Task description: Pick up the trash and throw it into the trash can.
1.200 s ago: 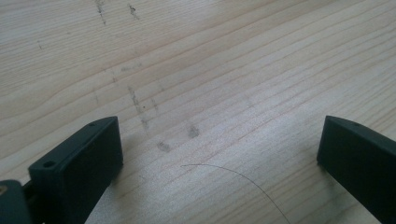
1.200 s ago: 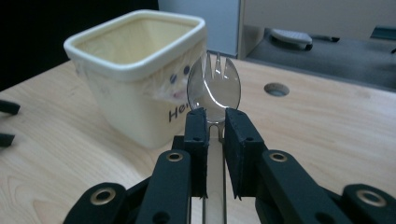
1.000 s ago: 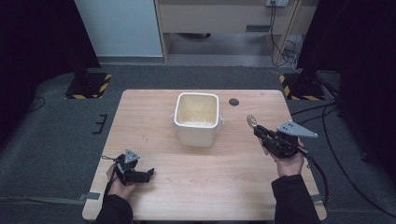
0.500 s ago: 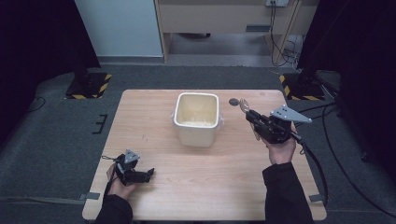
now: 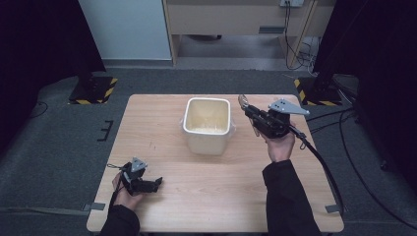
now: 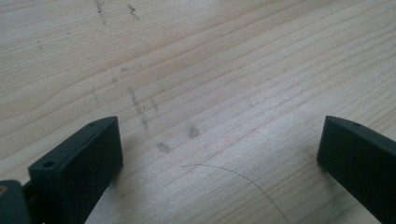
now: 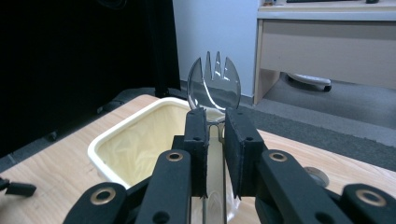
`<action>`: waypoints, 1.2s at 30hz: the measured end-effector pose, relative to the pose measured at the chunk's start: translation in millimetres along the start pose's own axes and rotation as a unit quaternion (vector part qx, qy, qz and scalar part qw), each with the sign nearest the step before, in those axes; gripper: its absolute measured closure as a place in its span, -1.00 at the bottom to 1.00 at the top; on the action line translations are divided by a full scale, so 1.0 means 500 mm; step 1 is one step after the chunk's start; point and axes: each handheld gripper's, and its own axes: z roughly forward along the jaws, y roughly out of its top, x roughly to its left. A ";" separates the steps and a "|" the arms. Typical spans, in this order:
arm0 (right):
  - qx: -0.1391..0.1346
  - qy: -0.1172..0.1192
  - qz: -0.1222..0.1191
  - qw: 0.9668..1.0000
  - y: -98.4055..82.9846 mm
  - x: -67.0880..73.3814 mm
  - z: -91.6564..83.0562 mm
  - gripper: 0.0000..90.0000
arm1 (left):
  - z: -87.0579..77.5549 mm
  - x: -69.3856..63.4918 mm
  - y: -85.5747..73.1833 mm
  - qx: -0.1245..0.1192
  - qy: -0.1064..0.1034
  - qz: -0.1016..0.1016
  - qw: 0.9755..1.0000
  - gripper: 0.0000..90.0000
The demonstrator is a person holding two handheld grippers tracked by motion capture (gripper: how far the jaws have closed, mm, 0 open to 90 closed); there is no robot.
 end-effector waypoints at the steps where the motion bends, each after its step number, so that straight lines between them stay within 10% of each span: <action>1: -0.001 0.003 0.006 1.000 0.002 -0.003 0.013 0.77 | 0.000 0.000 0.000 0.001 0.000 0.000 1.000 -1.00; 36: -0.008 0.008 0.012 1.000 0.019 0.037 0.209 0.77 | 0.000 0.000 0.001 0.001 0.000 0.001 1.000 -1.00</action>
